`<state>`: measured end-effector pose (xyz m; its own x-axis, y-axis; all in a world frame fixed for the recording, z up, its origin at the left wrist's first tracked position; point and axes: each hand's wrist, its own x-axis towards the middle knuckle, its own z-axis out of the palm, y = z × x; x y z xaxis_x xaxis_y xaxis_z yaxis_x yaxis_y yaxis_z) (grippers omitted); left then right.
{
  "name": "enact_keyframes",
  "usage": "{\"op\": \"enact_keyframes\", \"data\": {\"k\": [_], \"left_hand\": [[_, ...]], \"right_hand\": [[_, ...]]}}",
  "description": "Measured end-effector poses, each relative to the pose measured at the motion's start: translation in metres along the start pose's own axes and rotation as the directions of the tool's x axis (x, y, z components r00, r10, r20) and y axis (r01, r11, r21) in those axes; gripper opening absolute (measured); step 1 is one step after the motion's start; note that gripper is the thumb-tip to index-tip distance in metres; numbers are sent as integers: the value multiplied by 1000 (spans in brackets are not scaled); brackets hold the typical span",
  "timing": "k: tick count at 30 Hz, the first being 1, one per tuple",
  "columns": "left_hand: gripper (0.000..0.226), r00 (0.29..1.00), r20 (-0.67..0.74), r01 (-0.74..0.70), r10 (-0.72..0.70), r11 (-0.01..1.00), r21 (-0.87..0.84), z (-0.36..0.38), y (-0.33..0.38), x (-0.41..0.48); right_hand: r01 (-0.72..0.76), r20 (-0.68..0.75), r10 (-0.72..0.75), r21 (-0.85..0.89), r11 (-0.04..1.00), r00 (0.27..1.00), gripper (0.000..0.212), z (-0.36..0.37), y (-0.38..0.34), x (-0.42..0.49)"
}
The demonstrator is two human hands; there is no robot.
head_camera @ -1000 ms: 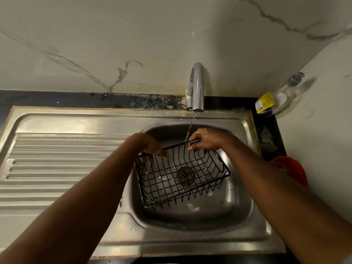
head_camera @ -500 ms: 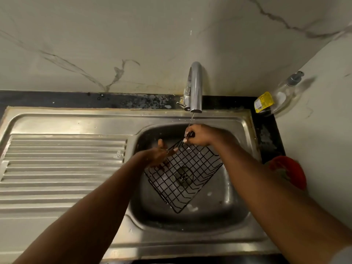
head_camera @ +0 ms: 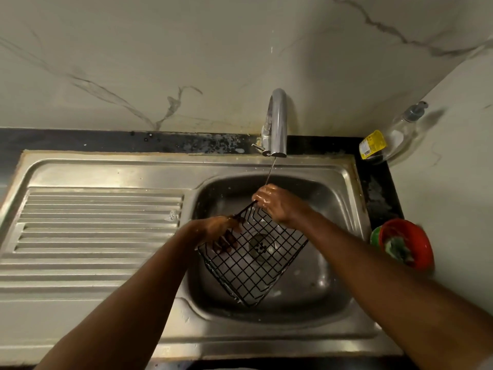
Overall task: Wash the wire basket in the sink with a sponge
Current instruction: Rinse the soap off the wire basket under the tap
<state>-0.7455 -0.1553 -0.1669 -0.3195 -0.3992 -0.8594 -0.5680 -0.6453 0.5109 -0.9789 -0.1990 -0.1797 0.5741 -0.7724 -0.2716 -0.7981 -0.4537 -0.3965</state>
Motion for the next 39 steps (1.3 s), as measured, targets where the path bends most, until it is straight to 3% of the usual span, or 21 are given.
{"op": "enact_keyframes", "data": {"k": [4,8,10,13,15,19,25,29,34,37,39], "left_hand": [[47,1000,0,-7,7,1000,20,2,7,5],[45,1000,-11,-13,13,999,-33,-2,7,8],[44,1000,-28,-16,15,999,-39,-7,8,9],[46,1000,-19,3,-4,1000,-27,-11,7,9],[47,1000,-6,27,-27,1000,5,-11,5,8],[50,1000,5,16,-16,999,34,-9,2,4],[47,999,23,-21,22,998,-59,-11,4,-4],[46,1000,10,-9,10,995,-101,-9,-2,-3],[46,1000,7,30,-29,962,-271,1,-2,-7],[43,999,5,48,-48,951,-307,10,2,-4],[42,997,-53,32,-50,952,-305,16,10,0]], "right_hand": [[50,2,-50,-67,997,999,37,-14,14,-4],[-9,-27,8,-11,1000,1000,45,-11,9,7],[-64,-88,74,113,992,993,45,-7,4,8],[-226,-186,311,373,900,932,32,-7,-4,12],[-297,-183,376,349,889,909,25,-11,-6,16],[-339,-211,358,121,933,910,15,-17,2,13],[-249,-111,279,223,942,954,16,-5,24,2],[-284,-134,336,306,909,932,35,-2,24,7],[-220,-144,287,362,906,947,16,-6,23,18],[-215,-158,272,308,927,949,20,-14,11,24],[-227,-256,288,243,943,923,24,-16,-1,28]]}}
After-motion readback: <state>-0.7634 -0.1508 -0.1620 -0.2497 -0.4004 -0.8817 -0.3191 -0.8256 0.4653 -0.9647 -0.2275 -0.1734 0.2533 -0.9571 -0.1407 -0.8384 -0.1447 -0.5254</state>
